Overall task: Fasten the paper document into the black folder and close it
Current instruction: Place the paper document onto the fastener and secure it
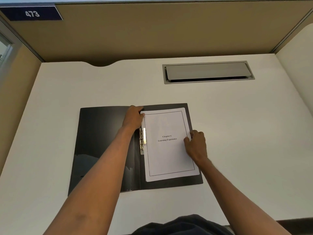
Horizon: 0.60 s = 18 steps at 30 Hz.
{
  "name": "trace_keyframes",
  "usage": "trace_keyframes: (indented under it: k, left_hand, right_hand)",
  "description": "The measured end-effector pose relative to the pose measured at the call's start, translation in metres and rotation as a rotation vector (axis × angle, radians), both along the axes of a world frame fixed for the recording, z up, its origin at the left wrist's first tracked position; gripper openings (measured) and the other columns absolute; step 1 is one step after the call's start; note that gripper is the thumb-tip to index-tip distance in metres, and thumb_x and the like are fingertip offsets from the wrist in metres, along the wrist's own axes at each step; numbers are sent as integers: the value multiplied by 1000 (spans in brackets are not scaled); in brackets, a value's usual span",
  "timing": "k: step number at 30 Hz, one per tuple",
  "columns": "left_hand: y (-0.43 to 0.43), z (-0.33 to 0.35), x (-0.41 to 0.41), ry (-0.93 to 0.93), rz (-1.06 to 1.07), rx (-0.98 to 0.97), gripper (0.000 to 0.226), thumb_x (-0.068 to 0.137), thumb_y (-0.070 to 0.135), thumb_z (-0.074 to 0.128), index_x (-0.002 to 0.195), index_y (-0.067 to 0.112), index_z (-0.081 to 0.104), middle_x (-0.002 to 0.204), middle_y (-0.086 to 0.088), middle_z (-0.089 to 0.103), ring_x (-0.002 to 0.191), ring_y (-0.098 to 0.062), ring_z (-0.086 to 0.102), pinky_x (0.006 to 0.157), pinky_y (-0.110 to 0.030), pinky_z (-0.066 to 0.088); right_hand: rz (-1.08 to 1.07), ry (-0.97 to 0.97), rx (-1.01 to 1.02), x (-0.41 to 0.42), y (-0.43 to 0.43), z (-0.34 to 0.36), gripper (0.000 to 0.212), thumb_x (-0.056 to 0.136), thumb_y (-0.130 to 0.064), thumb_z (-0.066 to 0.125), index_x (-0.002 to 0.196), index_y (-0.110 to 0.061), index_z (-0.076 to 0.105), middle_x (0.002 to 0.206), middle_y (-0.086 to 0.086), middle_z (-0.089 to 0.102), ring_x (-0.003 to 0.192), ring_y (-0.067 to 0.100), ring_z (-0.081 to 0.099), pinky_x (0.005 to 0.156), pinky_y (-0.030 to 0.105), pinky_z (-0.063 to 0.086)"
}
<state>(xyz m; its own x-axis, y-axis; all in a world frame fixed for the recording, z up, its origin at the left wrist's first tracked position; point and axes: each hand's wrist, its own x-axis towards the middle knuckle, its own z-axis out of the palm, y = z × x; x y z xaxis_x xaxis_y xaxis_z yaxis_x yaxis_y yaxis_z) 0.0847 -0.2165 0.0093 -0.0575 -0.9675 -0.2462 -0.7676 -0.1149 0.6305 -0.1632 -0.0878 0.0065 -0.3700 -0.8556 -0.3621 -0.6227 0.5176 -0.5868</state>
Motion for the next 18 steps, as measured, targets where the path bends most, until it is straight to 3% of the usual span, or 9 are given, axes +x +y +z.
trace_keyframes:
  k: [3, 7, 13, 18]
  left_hand:
    - [-7, -6, -1, -10, -3, -3, 36, 101, 11, 60, 137, 7, 65, 132, -19, 60, 123, -31, 59, 97, -25, 42]
    - [-10, -10, 0, 6, 29, -48, 28, 94, 3, 69, 121, 0, 73, 124, -17, 69, 116, -30, 64, 91, -22, 42]
    - [-8, -12, 2, 80, 92, -55, 28, 92, 1, 71, 120, 0, 74, 122, -16, 72, 111, -28, 67, 91, -22, 46]
    - [-4, -15, 4, 143, 131, -43, 29, 91, 1, 74, 120, -2, 74, 111, -19, 75, 87, -22, 68, 85, -28, 58]
  right_hand:
    - [-18, -14, 8, -1, 0, 1, 40, 98, -18, 56, 134, -2, 52, 131, 17, 51, 120, 35, 54, 103, 44, 46]
    - [-31, -7, 28, 0, 4, 3, 37, 98, -17, 55, 132, -1, 54, 128, 17, 52, 117, 36, 55, 102, 45, 47]
    - [-28, -11, 15, 2, 10, 5, 38, 99, -15, 54, 135, -2, 54, 127, 17, 52, 116, 36, 56, 103, 46, 47]
    - [-29, -24, 19, 3, 9, 4, 40, 98, -15, 56, 136, -2, 53, 130, 17, 52, 119, 35, 55, 105, 47, 46]
